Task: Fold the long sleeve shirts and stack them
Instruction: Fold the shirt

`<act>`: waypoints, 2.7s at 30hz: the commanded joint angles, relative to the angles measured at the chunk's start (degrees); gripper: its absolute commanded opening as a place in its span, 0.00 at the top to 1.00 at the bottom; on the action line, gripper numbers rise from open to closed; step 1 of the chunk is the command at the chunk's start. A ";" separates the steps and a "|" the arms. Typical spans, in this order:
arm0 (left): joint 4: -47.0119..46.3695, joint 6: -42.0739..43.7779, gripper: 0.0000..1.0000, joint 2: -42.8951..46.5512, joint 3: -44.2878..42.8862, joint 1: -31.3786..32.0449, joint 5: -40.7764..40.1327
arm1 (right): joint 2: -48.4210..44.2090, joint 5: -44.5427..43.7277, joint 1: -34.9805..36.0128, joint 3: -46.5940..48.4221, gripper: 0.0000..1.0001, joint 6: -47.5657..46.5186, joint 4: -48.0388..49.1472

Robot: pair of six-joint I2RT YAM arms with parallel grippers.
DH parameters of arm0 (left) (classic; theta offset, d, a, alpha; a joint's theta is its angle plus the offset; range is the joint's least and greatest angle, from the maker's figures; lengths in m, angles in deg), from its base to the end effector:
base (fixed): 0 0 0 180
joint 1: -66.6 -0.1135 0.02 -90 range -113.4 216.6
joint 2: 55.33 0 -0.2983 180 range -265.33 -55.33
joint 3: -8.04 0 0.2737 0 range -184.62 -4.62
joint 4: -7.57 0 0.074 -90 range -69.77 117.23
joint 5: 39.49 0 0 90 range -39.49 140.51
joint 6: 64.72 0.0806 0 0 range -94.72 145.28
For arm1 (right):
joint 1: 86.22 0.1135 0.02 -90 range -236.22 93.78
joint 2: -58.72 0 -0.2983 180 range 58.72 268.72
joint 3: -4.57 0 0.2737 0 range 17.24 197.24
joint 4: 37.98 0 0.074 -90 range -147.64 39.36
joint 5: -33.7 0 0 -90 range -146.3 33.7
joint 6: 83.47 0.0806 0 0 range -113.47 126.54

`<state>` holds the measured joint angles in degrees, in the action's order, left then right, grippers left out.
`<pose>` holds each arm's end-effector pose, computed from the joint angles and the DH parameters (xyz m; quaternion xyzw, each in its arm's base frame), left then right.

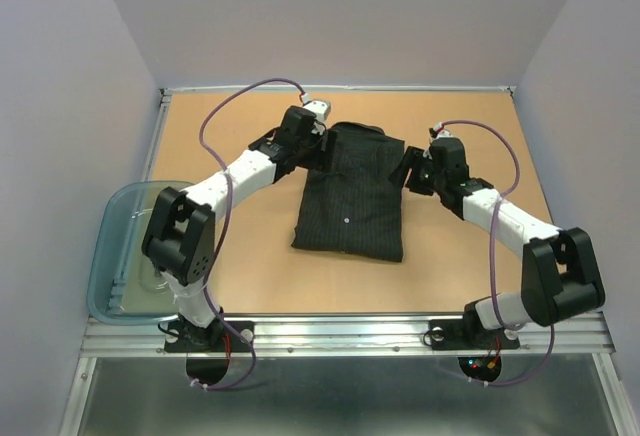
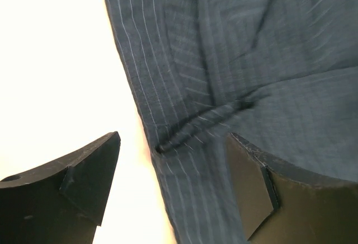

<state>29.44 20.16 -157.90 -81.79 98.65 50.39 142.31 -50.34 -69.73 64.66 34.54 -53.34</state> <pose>0.4062 -0.2541 0.2565 0.2057 0.8612 -0.1472 0.4408 0.3407 0.1096 0.2041 0.0681 0.8985 0.2066 0.3812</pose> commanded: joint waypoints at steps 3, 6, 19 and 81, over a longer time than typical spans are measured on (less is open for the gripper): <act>-0.95 -11.21 0.12 15.80 6.58 1.26 -0.94 | -8.70 9.94 0.21 2.51 0.36 5.20 0.33; -3.57 -13.76 0.14 20.46 12.99 3.18 4.40 | -9.24 15.20 1.79 1.54 0.36 8.89 1.29; -16.69 -18.52 0.41 6.09 19.34 8.11 12.43 | 8.40 23.66 0.48 -5.75 0.41 16.64 32.03; -22.05 -38.73 0.27 34.88 41.93 5.04 3.64 | -9.25 27.79 6.18 -19.40 0.50 25.96 35.93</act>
<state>7.85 -17.26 -125.57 -39.34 103.85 56.84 131.97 -24.26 -63.56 35.91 65.01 -12.75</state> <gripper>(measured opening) 0.728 0.502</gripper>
